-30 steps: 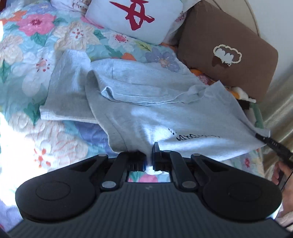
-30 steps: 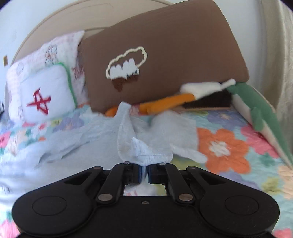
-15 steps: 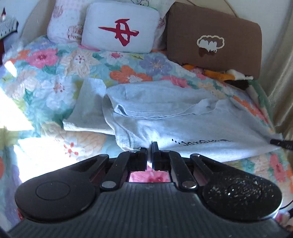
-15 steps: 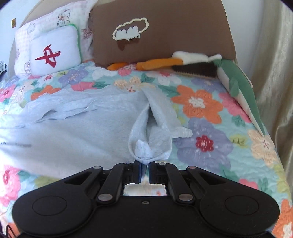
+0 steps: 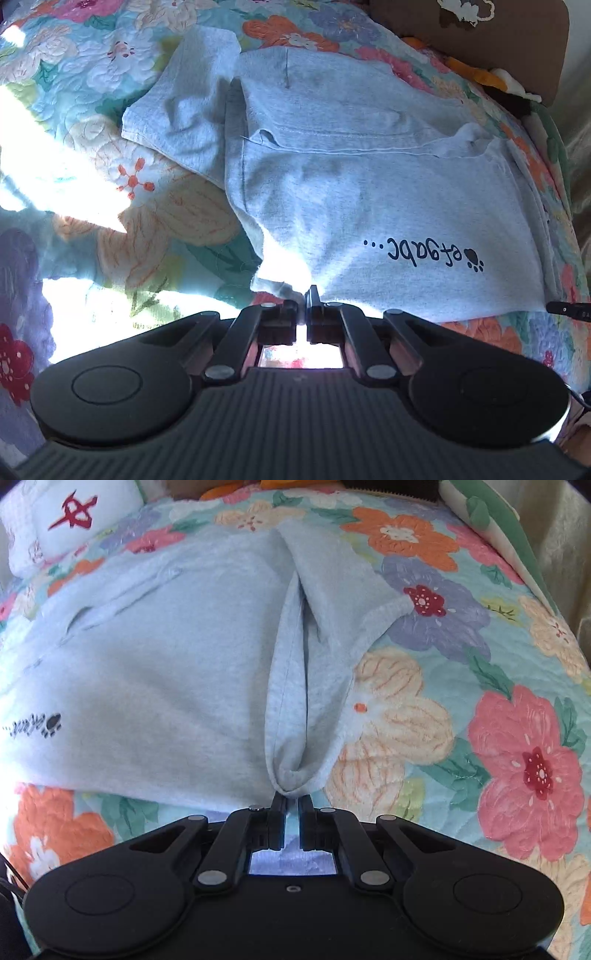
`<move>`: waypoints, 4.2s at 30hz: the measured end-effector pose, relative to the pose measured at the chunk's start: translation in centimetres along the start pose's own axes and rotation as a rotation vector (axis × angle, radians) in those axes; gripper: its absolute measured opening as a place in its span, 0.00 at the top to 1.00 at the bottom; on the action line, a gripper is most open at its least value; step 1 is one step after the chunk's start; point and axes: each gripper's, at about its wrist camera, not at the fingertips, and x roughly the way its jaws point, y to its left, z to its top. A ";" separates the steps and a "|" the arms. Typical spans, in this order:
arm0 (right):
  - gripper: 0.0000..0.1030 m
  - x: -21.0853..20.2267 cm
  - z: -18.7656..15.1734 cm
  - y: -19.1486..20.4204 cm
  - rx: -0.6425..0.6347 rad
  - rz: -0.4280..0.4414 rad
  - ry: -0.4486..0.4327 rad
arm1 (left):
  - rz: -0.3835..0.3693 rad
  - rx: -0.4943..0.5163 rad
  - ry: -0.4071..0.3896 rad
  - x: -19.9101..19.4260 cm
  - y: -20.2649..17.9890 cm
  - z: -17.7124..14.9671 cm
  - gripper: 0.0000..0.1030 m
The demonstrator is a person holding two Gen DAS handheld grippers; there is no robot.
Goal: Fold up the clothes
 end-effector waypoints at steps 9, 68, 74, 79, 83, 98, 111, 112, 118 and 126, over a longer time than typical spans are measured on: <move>0.85 -6.3 0.7 -1.1 -0.001 -0.191 -0.250 | -0.018 0.016 0.083 -2.5 0.7 0.1 0.96; 0.87 9.4 18.7 12.6 0.355 0.485 -0.301 | 0.029 0.078 -0.222 4.1 0.8 9.5 0.59; 0.83 10.3 20.2 12.8 0.376 0.486 -0.271 | 0.038 0.078 -0.197 4.2 1.1 9.4 0.54; 0.81 11.2 21.9 13.5 0.358 0.478 -0.250 | 0.006 0.024 -0.187 5.4 1.9 9.9 0.55; 0.81 11.9 22.7 13.8 0.359 0.497 -0.242 | -0.012 0.006 -0.207 6.0 1.9 10.9 0.55; 0.47 8.5 20.0 17.3 0.368 0.686 -0.222 | -0.166 -0.045 -0.205 7.9 1.6 15.6 0.57; 0.93 10.9 18.4 20.2 0.434 0.638 -0.332 | -0.104 -0.021 -0.267 7.9 1.7 16.6 0.99; 0.93 10.1 18.9 20.3 0.408 0.622 -0.383 | -0.129 -0.043 -0.274 7.7 2.0 17.1 0.99; 0.87 8.7 22.0 19.5 0.304 0.631 -0.454 | -0.162 -0.138 -0.259 8.7 2.3 20.3 0.98; 0.55 5.9 20.3 13.7 0.078 0.553 -0.386 | -0.061 -0.114 -0.209 11.4 1.9 20.8 0.98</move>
